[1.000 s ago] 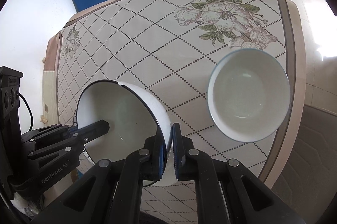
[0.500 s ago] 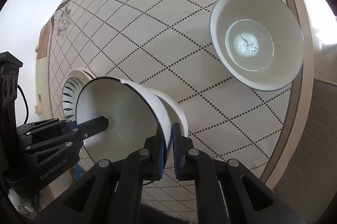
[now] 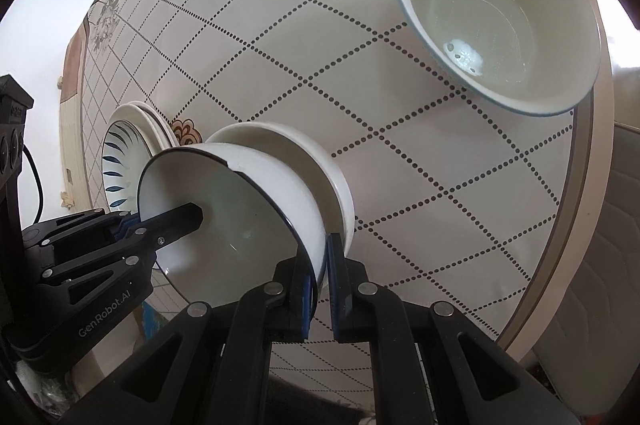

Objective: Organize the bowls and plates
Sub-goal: 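Carry the black-rimmed bowl and lower it into the plain white bowl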

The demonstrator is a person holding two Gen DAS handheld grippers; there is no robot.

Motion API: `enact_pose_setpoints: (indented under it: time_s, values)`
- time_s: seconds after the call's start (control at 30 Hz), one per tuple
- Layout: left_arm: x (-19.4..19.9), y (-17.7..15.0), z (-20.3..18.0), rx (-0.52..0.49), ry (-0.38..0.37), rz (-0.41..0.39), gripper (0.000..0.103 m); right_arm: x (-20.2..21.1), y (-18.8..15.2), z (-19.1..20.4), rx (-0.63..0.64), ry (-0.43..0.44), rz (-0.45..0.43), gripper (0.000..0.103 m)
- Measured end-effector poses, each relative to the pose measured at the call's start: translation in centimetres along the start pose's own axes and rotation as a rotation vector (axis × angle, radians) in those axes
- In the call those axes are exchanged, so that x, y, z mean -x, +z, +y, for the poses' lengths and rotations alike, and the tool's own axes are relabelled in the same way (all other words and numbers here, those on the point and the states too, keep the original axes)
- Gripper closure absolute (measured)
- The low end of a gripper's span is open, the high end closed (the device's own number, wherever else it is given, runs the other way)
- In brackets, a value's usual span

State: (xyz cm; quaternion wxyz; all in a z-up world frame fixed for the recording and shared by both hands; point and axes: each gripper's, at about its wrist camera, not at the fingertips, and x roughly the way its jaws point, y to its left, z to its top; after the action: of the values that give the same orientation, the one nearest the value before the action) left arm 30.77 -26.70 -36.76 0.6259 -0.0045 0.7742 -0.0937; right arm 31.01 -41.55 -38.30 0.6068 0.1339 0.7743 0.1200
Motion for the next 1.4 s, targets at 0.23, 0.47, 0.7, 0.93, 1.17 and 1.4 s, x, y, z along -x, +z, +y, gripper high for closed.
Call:
enact_pose_setpoints:
  time_s: [0.23,0.47,0.7,0.93,1.17,1.4]
  values:
    - [-0.6,0.5,-0.5,-0.010,0.027,0.025,0.097,-0.7,0.3,-0.2,-0.027,0.019,0.024,0.095]
    - [-0.8,0.6,-0.5,-0.012,0.027,0.034,0.097,-0.8,0.5,-0.7,-0.056,0.033,0.028,0.095]
    - [-0.7,0.7,0.8,-0.003,0.012,0.039,0.096,-0.3,0.8,-0.9,-0.069,0.035,0.026,0.090]
    - [-0.2,0.2,1.9,0.001,-0.001,0.031,0.095,-0.1,0.6,-1.1,-0.073,0.049,0.028,0.089]
    - [0.2,0.1,1.8,-0.011,0.015,0.021,0.095,0.1,0.6,-1.4,-0.091,0.061,0.031,0.088]
    - [-0.1,0.4,1.3,-0.008,0.007,0.028,0.095,0.6,0.1,-1.3,-0.070,0.012,0.006,0.091]
